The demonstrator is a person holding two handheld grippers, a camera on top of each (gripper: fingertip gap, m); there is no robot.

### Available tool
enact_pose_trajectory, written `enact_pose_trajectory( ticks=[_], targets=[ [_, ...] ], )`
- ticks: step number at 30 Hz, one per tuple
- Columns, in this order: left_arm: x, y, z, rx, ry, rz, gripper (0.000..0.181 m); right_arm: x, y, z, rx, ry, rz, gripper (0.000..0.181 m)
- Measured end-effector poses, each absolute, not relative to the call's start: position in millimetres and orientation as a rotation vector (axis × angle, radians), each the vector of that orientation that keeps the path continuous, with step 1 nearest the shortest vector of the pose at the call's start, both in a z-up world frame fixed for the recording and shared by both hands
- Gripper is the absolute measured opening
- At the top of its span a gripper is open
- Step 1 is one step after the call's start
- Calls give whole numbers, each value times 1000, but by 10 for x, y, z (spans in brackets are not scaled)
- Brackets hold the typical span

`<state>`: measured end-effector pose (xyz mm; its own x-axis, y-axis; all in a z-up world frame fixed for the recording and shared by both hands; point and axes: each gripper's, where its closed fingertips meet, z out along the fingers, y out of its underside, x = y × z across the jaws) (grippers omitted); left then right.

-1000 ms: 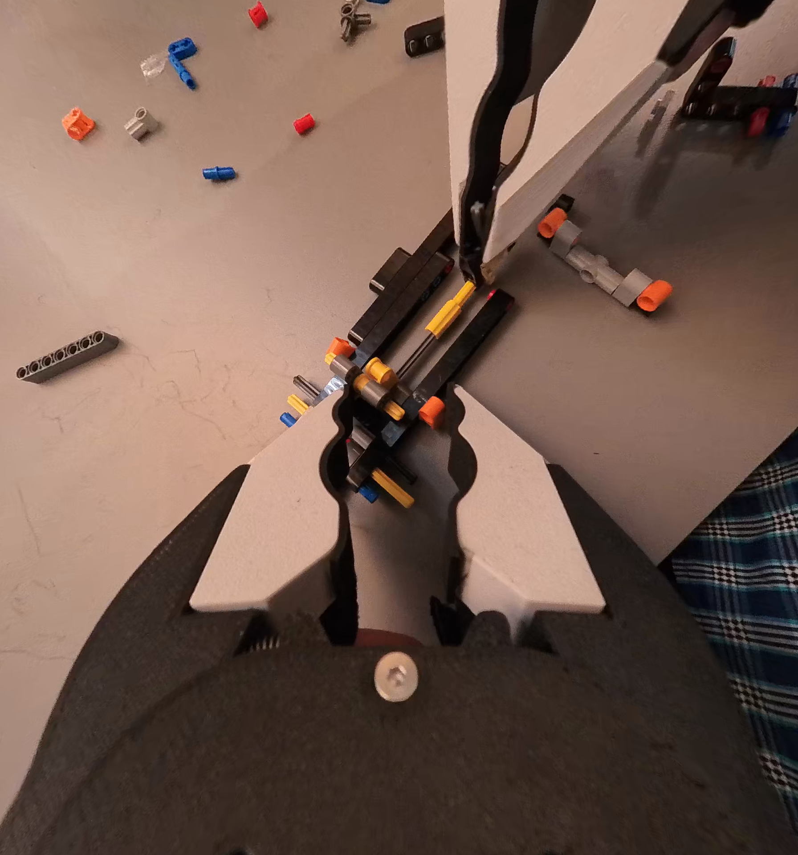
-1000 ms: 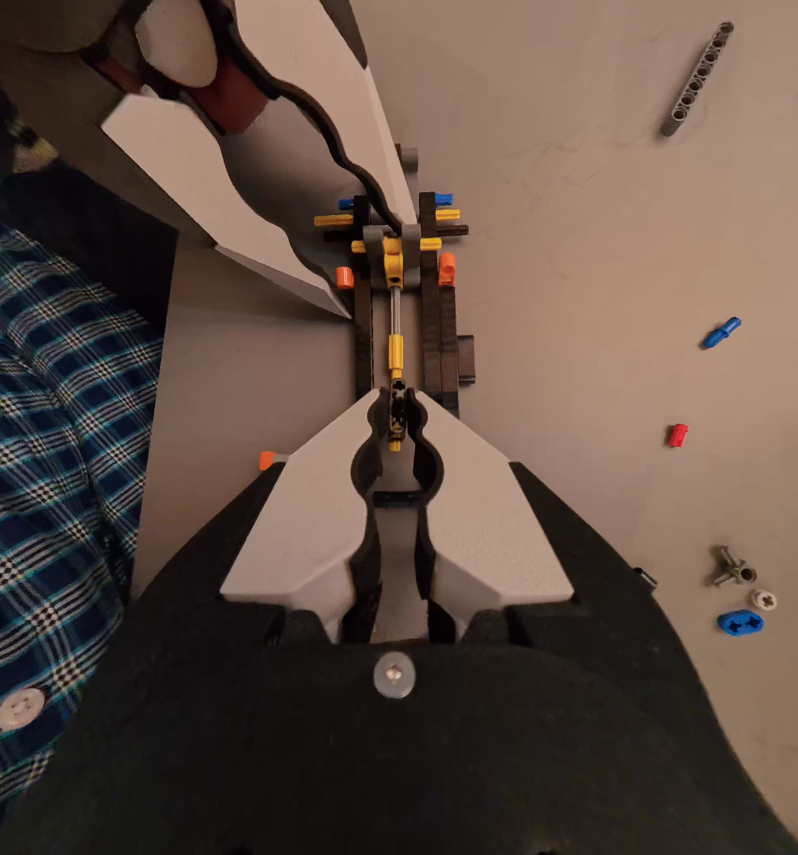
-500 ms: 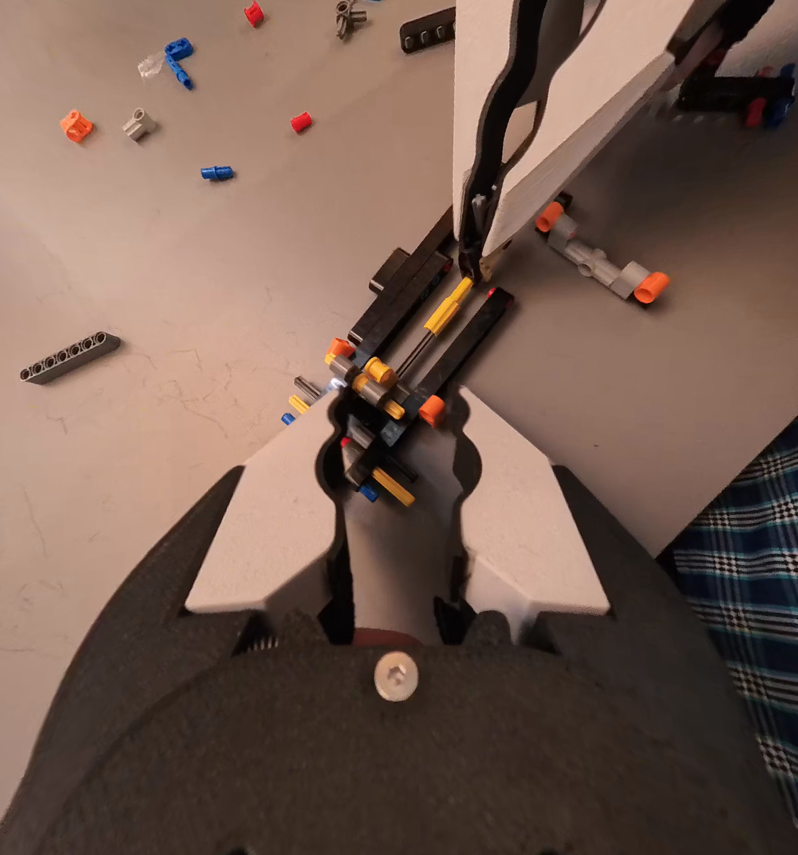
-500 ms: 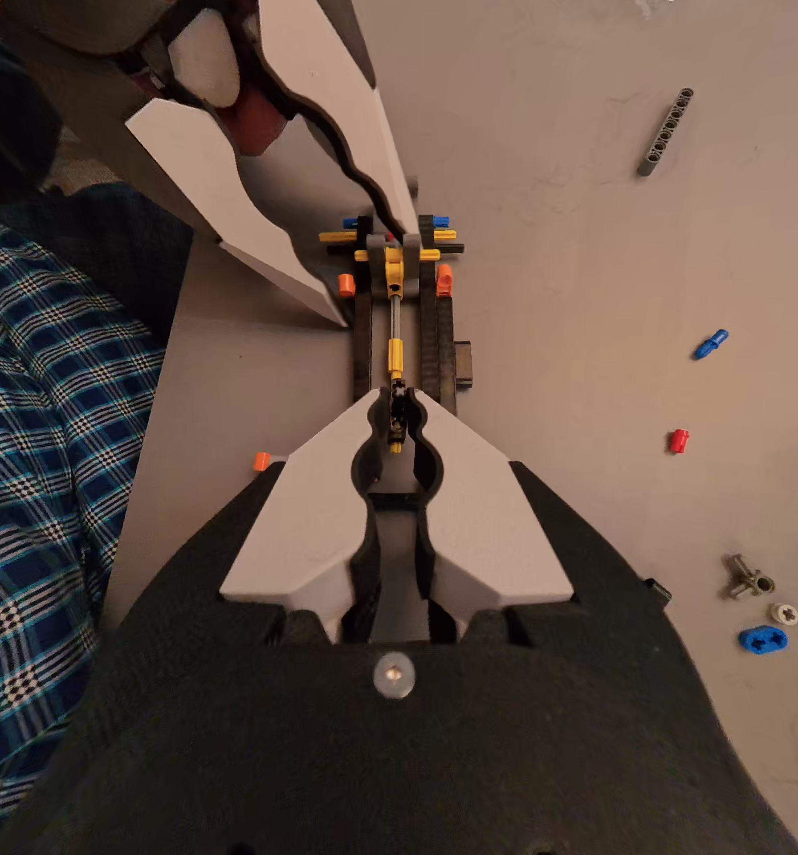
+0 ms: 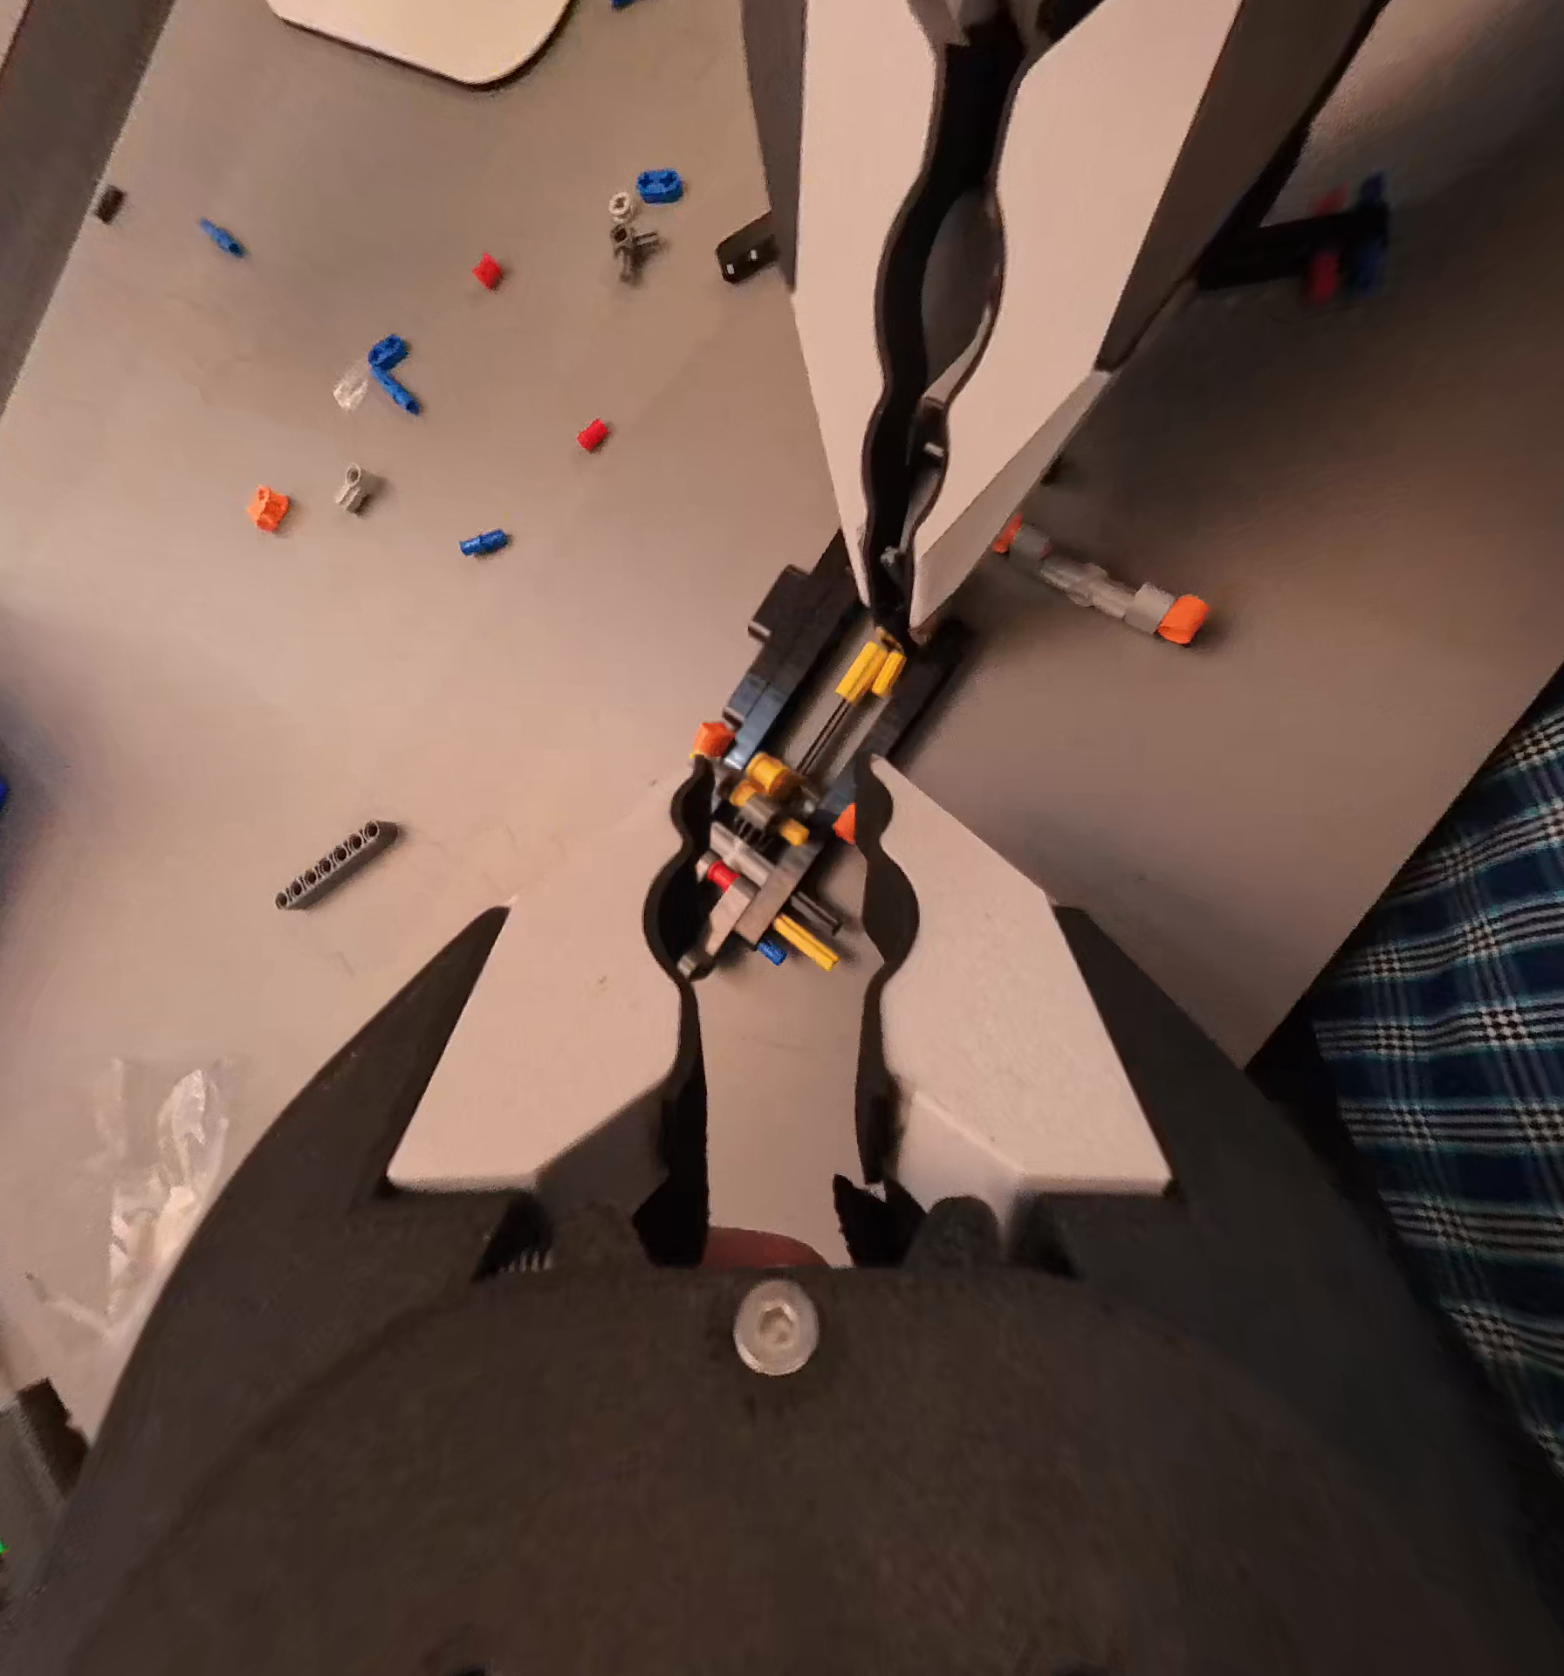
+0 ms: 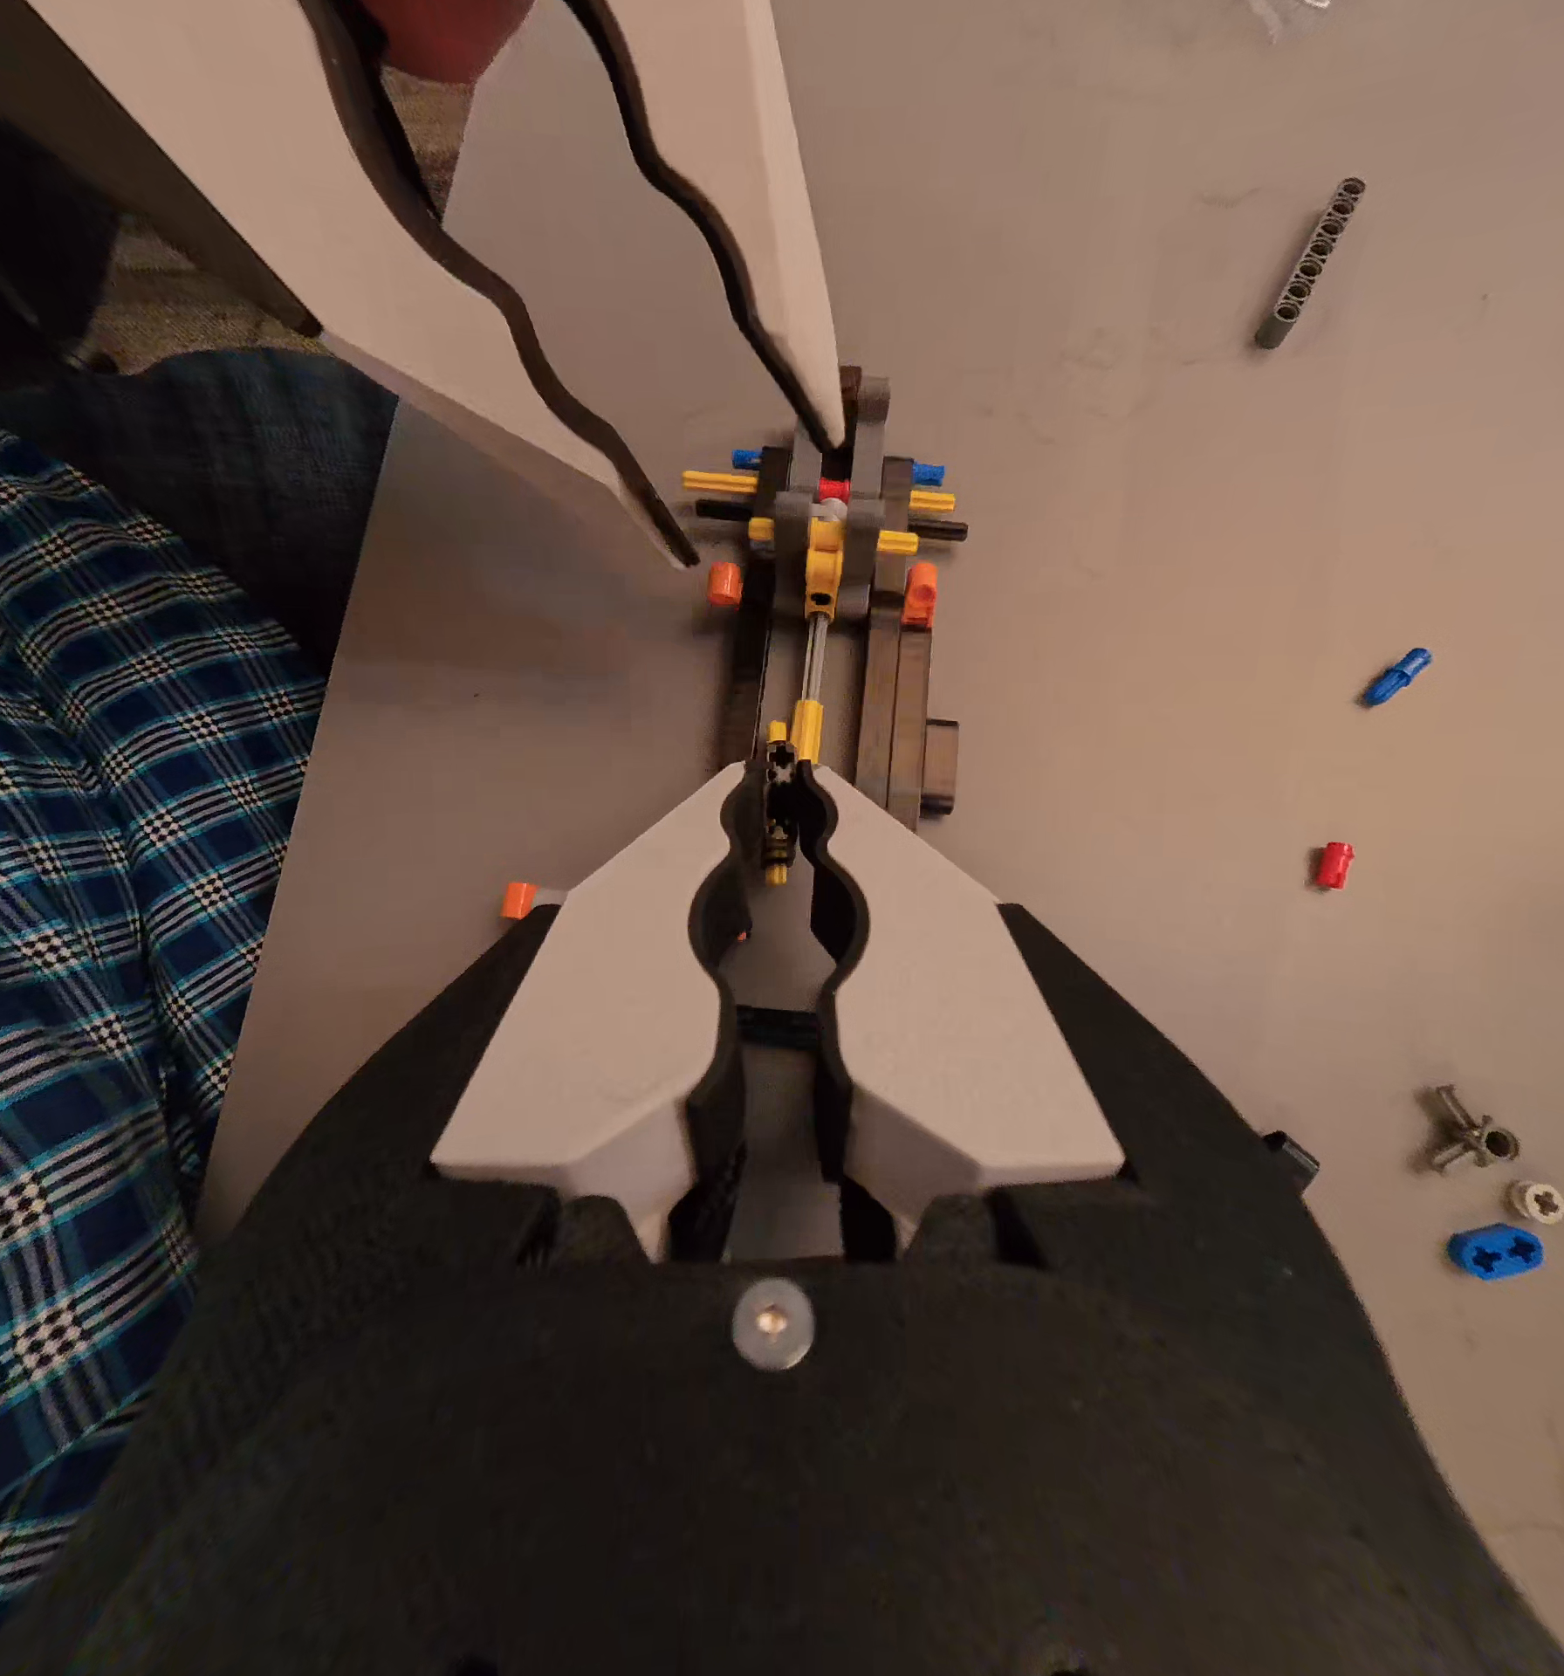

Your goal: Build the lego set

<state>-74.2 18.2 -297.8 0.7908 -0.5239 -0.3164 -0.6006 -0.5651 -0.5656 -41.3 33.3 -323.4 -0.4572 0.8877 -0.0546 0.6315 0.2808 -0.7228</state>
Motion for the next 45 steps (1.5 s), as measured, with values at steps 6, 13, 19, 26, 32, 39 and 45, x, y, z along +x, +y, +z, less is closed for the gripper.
enact_pose_trajectory(
  ticks=[6, 13, 19, 26, 32, 39, 45],
  targets=[
    [-598, 390, -3058, -2261, 1065, 175, 13, -385, 349, -3235, -1369, -2206, 976, 5],
    [-531, 413, -3360, -2328, 1284, 73, 11, -329, 395, -3235, -1381, -2198, 981, 5],
    [-505, 405, -3417, -2357, 1276, -6, 10, -312, 418, -3234, -1383, -2200, 1005, 4],
    [-498, 391, -3447, -2382, 1276, -63, 6, -299, 447, -3231, -1390, -2202, 1010, 5],
    [-493, 374, -3446, -2383, 1267, -76, 6, -278, 469, -3239, -1391, -2200, 991, 5],
    [-495, 371, -3447, -2380, 1269, -73, 6, -270, 458, -3274, -1355, -2233, 911, 10],
    [-492, 364, -3445, -2364, 1276, -64, 6, -253, 484, -3381, -1387, -2251, 863, 14]
  ],
)
